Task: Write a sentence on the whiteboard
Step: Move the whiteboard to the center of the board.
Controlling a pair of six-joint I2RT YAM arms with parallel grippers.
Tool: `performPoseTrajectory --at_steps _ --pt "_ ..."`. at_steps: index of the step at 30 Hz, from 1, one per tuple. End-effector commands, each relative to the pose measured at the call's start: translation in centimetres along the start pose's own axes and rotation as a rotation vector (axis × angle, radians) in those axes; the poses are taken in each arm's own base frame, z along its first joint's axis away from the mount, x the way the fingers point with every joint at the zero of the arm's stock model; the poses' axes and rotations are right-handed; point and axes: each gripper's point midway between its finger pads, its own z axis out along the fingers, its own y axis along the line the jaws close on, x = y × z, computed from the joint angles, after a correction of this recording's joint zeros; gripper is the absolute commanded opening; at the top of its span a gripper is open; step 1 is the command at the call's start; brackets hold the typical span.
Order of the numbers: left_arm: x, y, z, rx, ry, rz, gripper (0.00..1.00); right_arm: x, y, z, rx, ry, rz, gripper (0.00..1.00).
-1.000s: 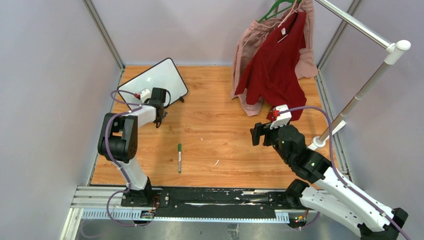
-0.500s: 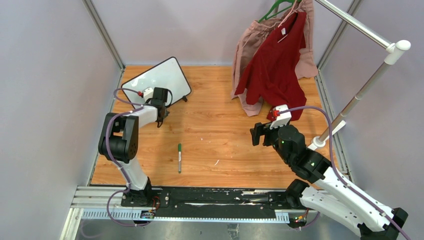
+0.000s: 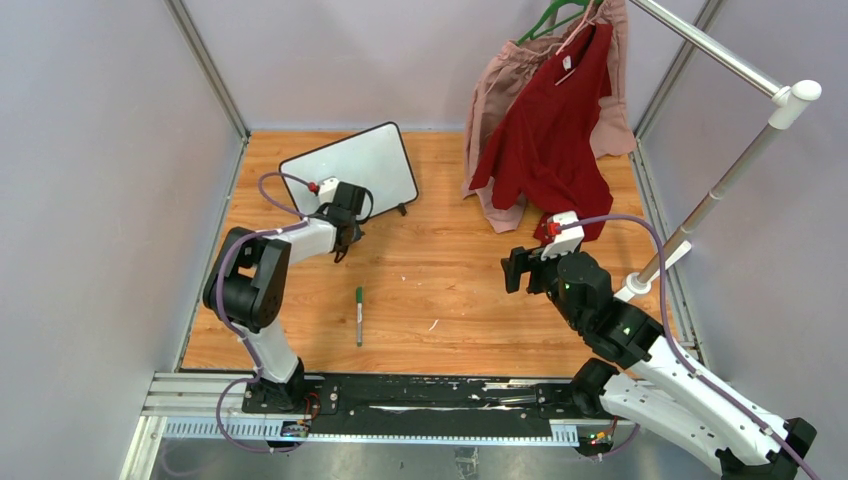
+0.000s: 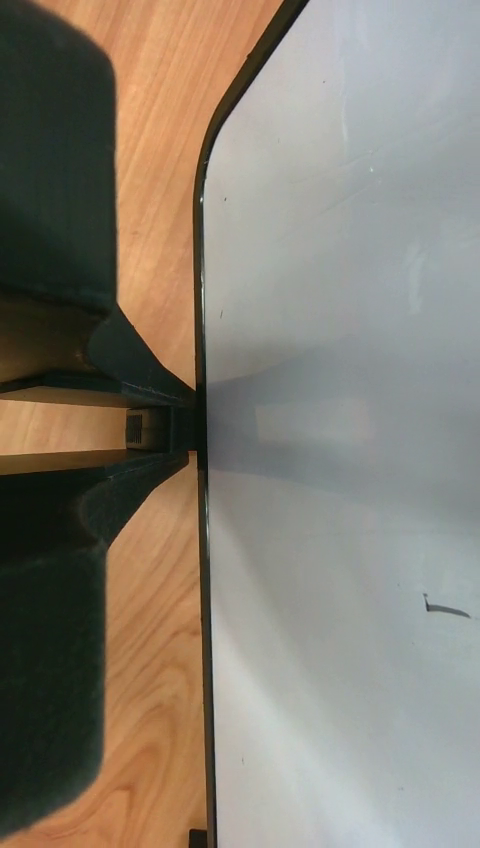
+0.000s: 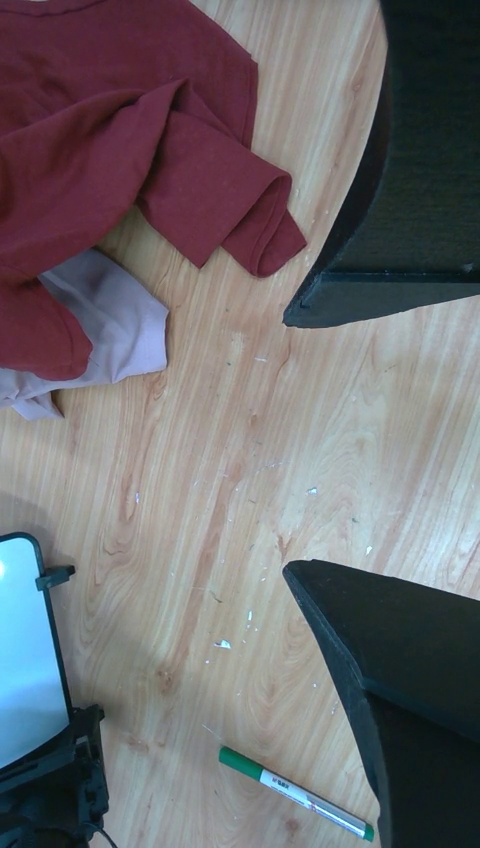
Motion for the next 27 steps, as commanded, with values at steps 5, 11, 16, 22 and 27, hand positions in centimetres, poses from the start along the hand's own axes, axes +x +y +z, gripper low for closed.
performPoseTrajectory --at_steps 5,11,16,22,27 --pt "1.6 -2.0 -2.7 0.086 -0.029 0.056 0.00 0.2 -0.4 0.0 0.017 -0.004 0.017 0.89" --pt "2.8 -3.1 -3.6 0.134 -0.022 0.099 0.00 0.0 -0.2 0.1 0.012 -0.002 0.019 0.89" --pt "3.3 -4.5 -4.7 0.185 -0.028 0.133 0.00 0.5 0.1 0.4 0.000 0.015 0.025 0.88" --pt "3.8 -5.9 -5.7 0.218 -0.022 0.107 0.00 0.9 0.7 0.9 -0.017 0.034 0.035 0.88" --pt "4.8 -5.5 -5.3 0.186 -0.002 0.040 0.00 1.0 0.8 1.0 -0.017 0.041 0.049 0.87"
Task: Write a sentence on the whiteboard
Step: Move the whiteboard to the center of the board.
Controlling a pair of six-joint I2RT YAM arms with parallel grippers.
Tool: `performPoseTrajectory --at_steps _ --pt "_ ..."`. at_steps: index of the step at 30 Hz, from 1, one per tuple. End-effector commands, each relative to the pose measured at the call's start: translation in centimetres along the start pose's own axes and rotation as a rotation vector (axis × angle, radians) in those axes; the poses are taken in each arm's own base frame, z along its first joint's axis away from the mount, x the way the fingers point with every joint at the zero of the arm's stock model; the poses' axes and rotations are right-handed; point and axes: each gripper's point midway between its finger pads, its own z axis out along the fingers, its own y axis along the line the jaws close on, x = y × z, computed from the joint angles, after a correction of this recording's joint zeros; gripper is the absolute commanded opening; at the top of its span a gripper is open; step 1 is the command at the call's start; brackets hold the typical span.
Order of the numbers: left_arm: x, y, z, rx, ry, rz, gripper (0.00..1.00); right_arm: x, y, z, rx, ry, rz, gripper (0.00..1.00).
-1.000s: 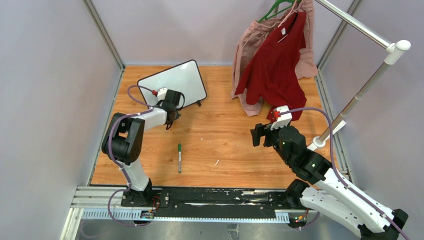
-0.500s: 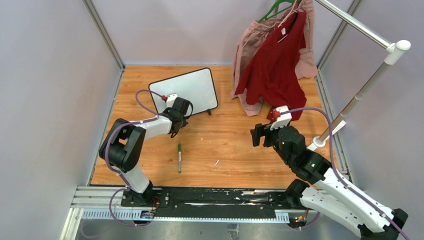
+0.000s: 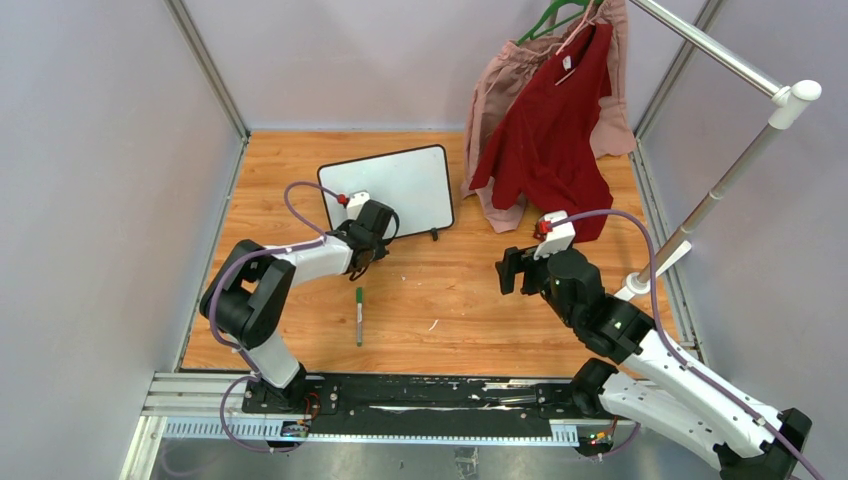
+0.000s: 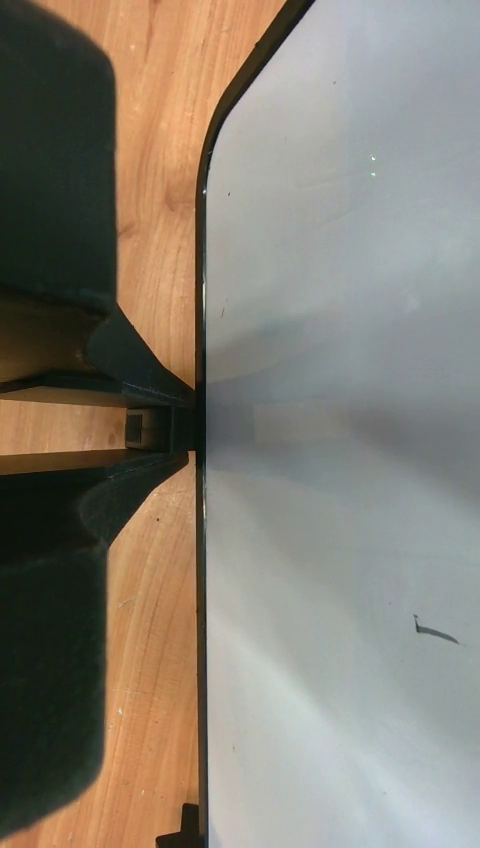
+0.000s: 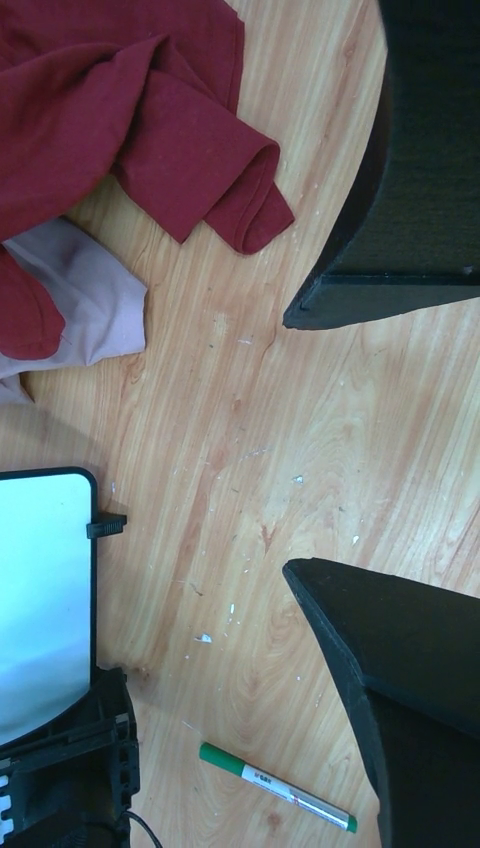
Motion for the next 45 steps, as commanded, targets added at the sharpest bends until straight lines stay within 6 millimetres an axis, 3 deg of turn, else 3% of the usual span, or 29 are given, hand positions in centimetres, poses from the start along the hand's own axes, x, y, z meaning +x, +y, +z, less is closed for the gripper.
performPoseTrajectory --at_steps 1,6,10,18,25,30,35,37,42,45 --pt "-0.4 -0.5 -0.3 0.005 -0.032 -0.101 0.00 -0.3 0.2 0.1 -0.006 -0.012 0.039 0.87" --pt "0.7 -0.6 0.0 0.009 -0.017 -0.118 0.00 -0.3 0.1 0.1 -0.002 -0.009 0.038 0.87" --pt "1.0 -1.2 -0.2 0.028 -0.012 -0.106 0.06 -0.3 0.1 0.0 0.000 -0.008 0.039 0.87" --pt "1.0 -1.2 -0.9 0.044 -0.017 -0.085 0.27 0.0 -0.1 -0.1 0.002 0.000 0.047 0.87" --pt "-0.1 -0.8 -2.8 0.079 -0.052 -0.060 0.55 -0.2 0.1 -0.2 -0.005 0.003 0.044 0.87" --pt "-1.2 -0.7 -5.3 0.125 -0.064 -0.058 0.64 -0.5 0.5 0.0 -0.018 0.004 0.042 0.87" --pt "-2.6 -0.3 -9.5 0.195 -0.074 -0.027 0.67 -0.7 1.6 1.1 -0.053 0.009 0.033 0.86" --pt "-4.1 0.1 -11.6 0.212 -0.111 0.010 0.68 -0.8 2.3 1.8 -0.067 0.016 0.031 0.86" --pt "-7.6 4.0 -15.6 0.117 -0.247 0.082 0.75 -0.5 3.4 2.9 -0.091 0.052 0.026 0.86" --pt "-8.4 6.0 -16.0 0.113 -0.272 0.016 0.78 0.0 3.6 3.3 -0.099 0.057 0.032 0.86"
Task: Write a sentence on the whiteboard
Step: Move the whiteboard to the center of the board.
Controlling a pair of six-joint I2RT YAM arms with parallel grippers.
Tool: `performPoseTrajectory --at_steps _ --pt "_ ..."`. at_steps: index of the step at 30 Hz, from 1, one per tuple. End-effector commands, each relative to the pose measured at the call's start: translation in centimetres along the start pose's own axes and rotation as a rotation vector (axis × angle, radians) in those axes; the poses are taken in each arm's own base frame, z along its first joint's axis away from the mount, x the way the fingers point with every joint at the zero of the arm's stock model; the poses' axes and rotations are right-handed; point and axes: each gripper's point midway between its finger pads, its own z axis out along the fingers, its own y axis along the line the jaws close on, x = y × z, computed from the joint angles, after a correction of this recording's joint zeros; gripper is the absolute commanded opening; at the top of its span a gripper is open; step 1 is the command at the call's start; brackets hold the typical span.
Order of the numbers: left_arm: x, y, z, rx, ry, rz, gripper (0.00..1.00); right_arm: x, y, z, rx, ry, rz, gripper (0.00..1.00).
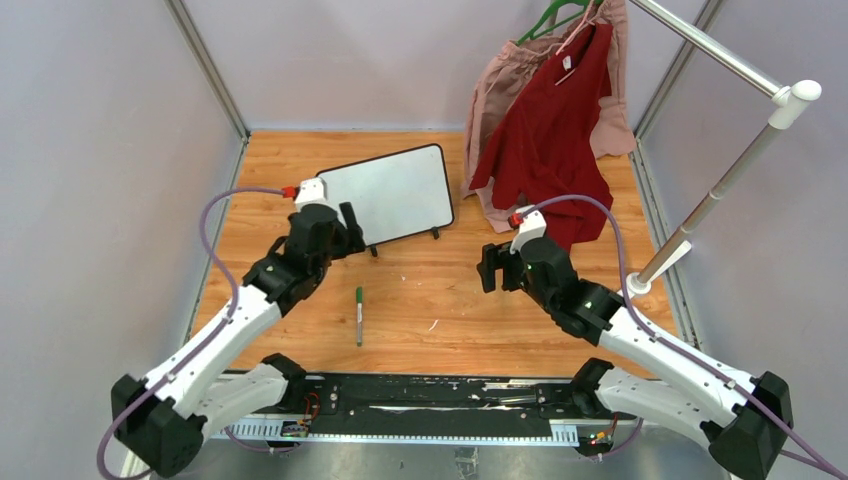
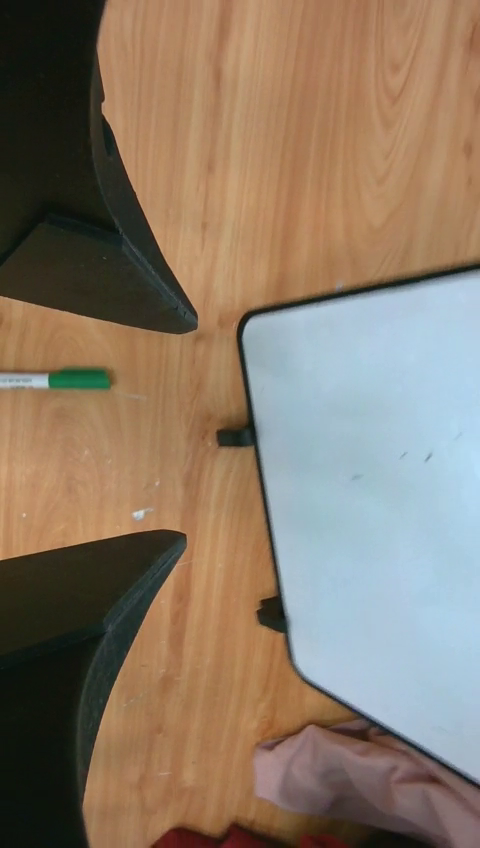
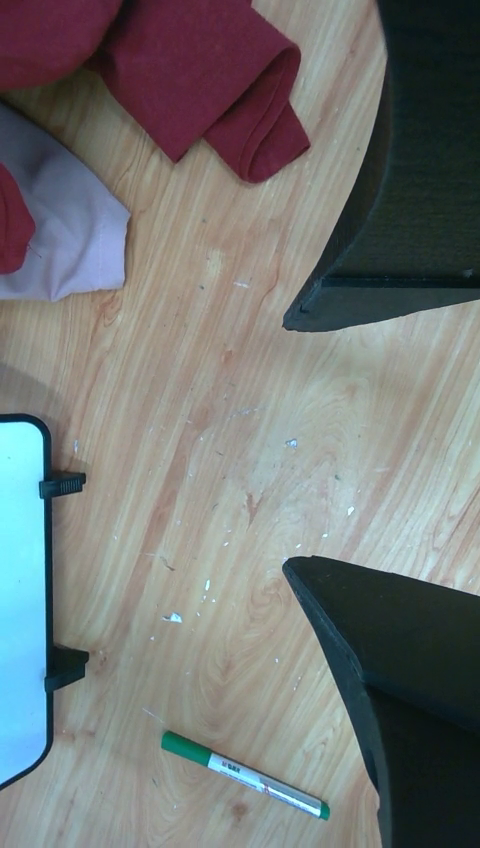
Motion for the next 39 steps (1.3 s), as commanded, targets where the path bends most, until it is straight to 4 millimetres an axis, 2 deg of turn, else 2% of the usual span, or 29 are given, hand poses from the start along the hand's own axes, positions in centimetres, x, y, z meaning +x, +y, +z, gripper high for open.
performPoseTrajectory --at_steps 1,5,9,14,19,22,27,33,39 --pt "-0.9 4.1 -1.2 -0.076 -0.023 -0.013 0.78 -1.9 1.1 0.2 -0.042 -0.058 0.044 0.86" --pt "1.4 6.3 0.4 -0.093 0.036 -0.159 0.76 -1.3 1.2 0.1 -0.054 -0.040 0.052 0.85" --pt "3.3 9.3 2.2 -0.188 0.080 -0.292 0.71 -1.4 0.4 -0.8 -0.031 -0.051 0.045 0.85" --pt "3.3 11.3 4.5 -0.225 0.073 -0.444 0.59 -1.6 -0.2 -2.1 -0.021 -0.075 0.053 0.85" --pt "3.6 12.4 6.7 -0.237 0.096 -0.518 0.39 -1.5 -0.9 -3.0 -0.001 -0.082 0.059 0.85" --pt "3.6 13.8 8.2 -0.266 0.109 -0.584 0.29 -1.6 -1.3 -3.4 0.009 -0.090 0.060 0.85" --pt "3.2 14.1 10.4 -0.270 0.138 -0.616 0.14 -2.0 -1.4 -3.7 0.013 -0.097 0.060 0.85" --pt "3.6 13.0 12.5 -0.210 0.194 -0.626 0.08 -2.3 -1.5 -3.8 0.021 -0.102 0.051 0.85" --pt "4.9 12.8 13.1 -0.190 0.229 -0.626 0.07 -2.2 -1.4 -3.4 0.023 -0.096 0.048 0.85"
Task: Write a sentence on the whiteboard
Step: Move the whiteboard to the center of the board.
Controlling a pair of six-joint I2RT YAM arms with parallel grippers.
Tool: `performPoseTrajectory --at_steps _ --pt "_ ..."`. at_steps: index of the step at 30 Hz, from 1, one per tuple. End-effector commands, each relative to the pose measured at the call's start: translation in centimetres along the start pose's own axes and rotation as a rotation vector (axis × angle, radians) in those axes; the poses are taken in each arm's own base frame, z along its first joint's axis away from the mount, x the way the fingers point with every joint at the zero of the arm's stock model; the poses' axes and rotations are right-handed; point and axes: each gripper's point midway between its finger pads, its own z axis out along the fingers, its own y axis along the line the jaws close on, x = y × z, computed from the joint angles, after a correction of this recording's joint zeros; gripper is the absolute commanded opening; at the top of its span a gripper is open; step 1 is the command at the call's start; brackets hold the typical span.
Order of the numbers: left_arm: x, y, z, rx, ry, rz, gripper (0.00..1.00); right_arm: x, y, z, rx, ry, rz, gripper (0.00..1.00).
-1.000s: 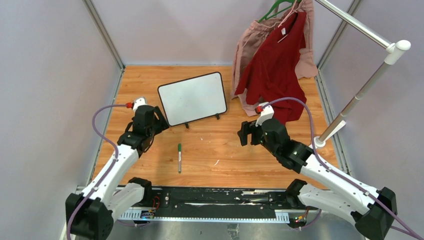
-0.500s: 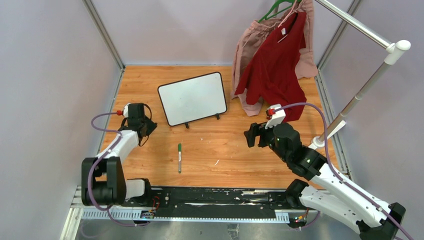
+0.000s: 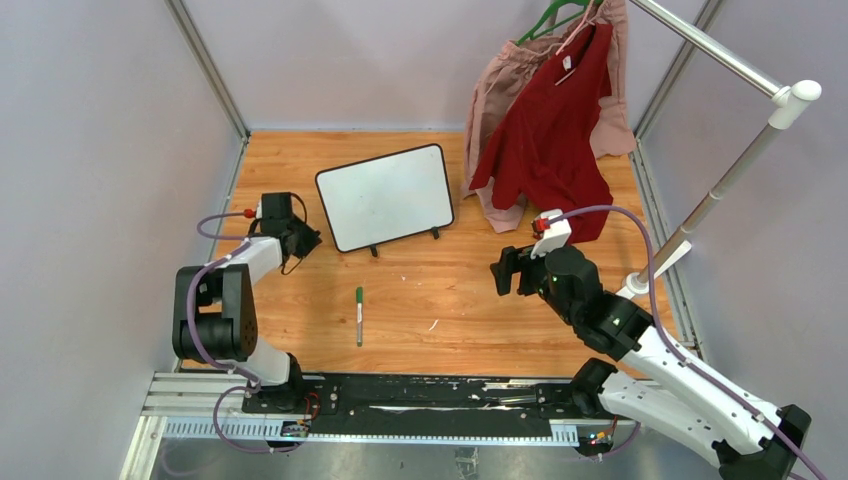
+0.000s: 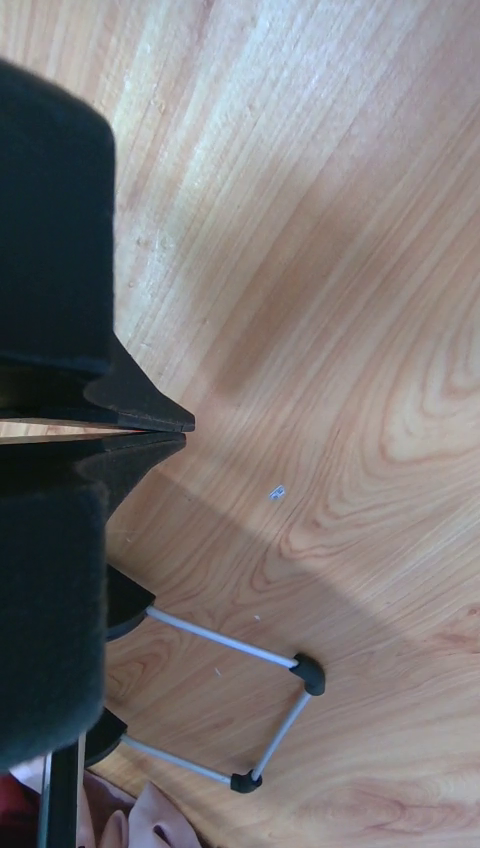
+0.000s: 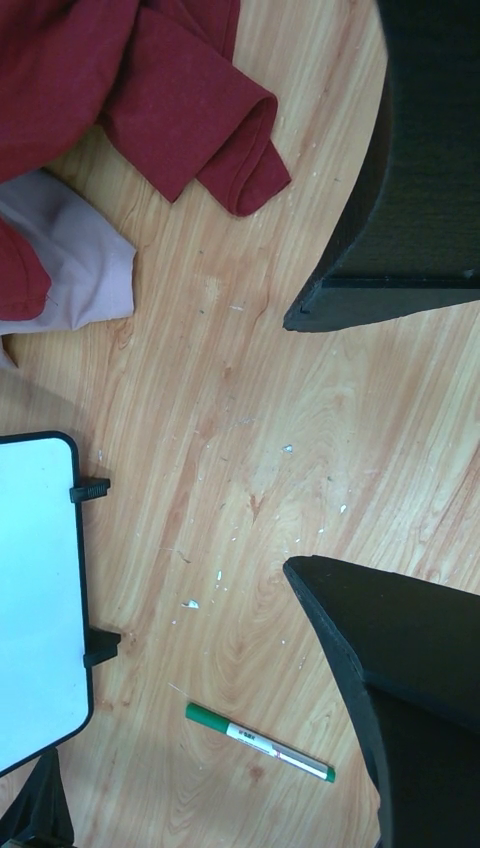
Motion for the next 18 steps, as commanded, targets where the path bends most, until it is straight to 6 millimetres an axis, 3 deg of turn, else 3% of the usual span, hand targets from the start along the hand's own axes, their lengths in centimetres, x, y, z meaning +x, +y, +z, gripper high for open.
performPoseTrajectory --at_steps 1,8,18 --pt "-0.1 -1.3 0.3 0.067 0.013 0.000 0.07 -0.5 -0.3 0.1 0.019 -0.012 0.000 0.85" --pt "0.7 -3.1 0.2 0.118 0.035 0.054 0.05 -0.6 0.1 0.5 0.010 -0.008 -0.003 0.85" --pt "1.5 -3.7 0.2 0.133 0.051 0.090 0.05 -0.4 -0.1 0.4 0.014 -0.008 0.000 0.85"
